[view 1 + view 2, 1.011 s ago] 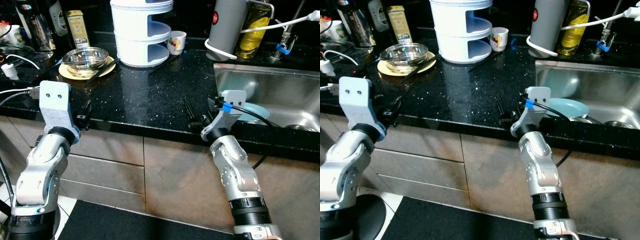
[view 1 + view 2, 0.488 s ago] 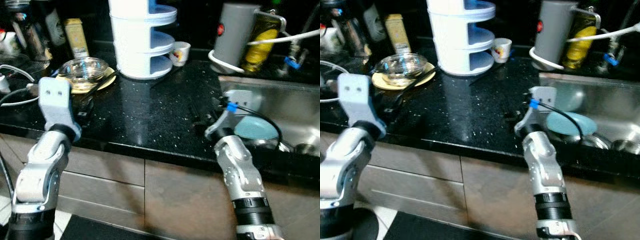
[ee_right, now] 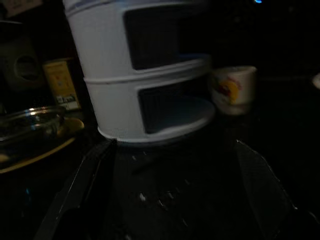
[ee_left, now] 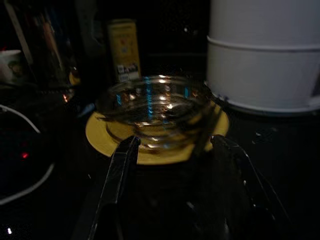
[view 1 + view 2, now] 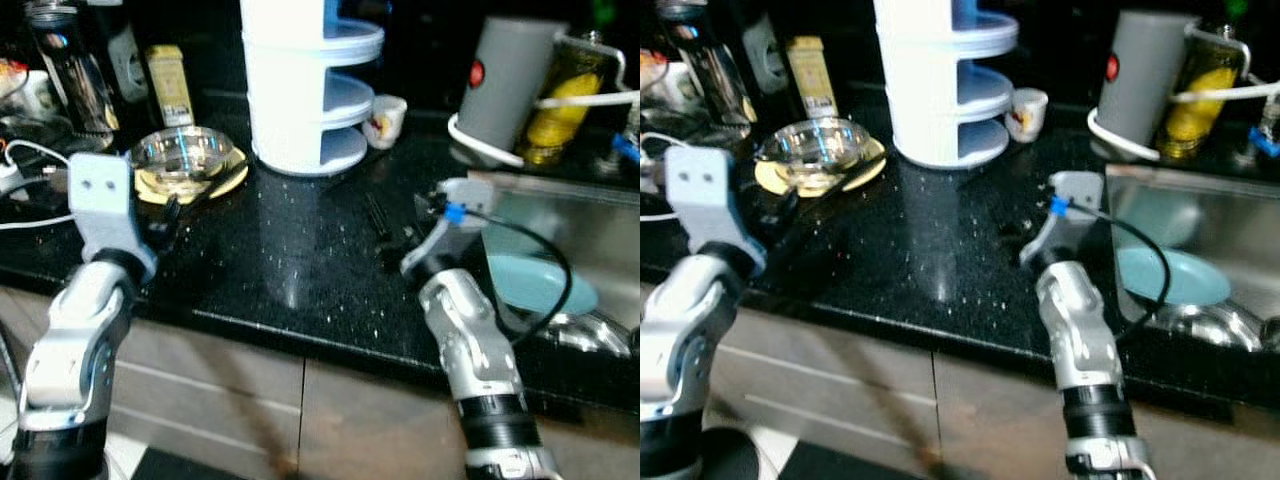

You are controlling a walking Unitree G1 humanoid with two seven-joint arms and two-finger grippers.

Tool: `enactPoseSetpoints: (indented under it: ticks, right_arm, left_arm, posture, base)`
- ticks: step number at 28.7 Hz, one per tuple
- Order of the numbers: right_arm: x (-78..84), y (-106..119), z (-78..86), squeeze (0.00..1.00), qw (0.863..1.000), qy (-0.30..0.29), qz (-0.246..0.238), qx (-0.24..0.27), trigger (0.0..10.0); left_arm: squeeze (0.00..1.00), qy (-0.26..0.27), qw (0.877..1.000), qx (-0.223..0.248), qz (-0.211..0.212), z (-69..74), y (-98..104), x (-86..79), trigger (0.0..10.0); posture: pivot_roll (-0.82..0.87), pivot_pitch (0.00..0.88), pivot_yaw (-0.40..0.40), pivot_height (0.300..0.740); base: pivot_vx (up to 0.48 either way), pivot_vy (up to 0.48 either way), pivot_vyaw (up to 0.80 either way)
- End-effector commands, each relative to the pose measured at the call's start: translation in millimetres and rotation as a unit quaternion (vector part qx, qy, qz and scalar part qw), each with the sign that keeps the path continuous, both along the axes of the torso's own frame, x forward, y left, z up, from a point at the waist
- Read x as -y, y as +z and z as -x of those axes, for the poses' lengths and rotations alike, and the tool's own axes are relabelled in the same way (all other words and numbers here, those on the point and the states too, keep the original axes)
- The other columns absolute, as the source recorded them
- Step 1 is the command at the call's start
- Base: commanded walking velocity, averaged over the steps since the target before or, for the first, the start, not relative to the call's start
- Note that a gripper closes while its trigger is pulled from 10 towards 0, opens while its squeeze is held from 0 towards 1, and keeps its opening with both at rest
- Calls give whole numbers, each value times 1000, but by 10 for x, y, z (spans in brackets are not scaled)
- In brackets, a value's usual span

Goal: Kitchen organization

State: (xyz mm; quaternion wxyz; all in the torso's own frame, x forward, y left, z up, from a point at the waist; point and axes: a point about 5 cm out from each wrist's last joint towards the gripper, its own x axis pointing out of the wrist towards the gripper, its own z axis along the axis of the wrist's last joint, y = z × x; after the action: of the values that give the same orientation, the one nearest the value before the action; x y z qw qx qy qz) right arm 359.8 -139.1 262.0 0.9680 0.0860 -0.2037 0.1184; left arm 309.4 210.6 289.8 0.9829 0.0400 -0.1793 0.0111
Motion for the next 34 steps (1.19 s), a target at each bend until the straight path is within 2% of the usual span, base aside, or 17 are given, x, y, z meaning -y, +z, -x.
enactPoseSetpoints:
  ticks: [1, 7, 17, 24, 29, 30, 34]
  right_arm:
    - [-43, 6, -6, 0, 1000, 13, -4, 2, 10000]
    - [-52, 10, -9, 0, 1000, 18, -4, 2, 10000]
    - [-48, -3, -6, 0, 1000, 19, -4, 0, 10000]
    - [-57, -10, -10, 0, 1000, 23, -2, -1, 10000]
    - [-75, -11, -12, 0, 1000, 30, 3, -4, 10000]
    - [-84, -9, -12, 0, 999, 33, 5, -5, 10000]
    - [-89, -3, -14, 0, 999, 36, 7, -4, 10000]
  left_arm:
    - [0, 12, 1000, -5, 0, 11, -14, -52, 10000]
    - [0, 14, 1000, -9, 4, 9, -17, -55, 10000]
    - [0, 6, 1000, -10, -5, 23, 28, -9, 10000]
    - [0, 17, 1000, -24, -4, 12, 105, -68, 10000]
    - [0, 45, 998, -34, -1, 11, 178, -185, 10000]
    - [0, 74, 996, -58, 0, 5, 197, -279, 10000]
    - [0, 126, 987, -95, 18, -4, 231, -492, 10000]
  posture:
    - [77, 175, -37, 740]
    - [76, 175, -38, 740]
    - [76, 174, -39, 740]
    - [77, 169, -43, 740]
    - [74, 163, -47, 740]
    - [74, 162, -48, 740]
    - [76, 160, -51, 740]
  base:
    - [368, 0, 0]
    - [355, 0, 0]
    - [0, 0, 0]
    - [0, 0, 0]
    - [0, 0, 0]
    - [0, 0, 0]
    - [0, 0, 0]
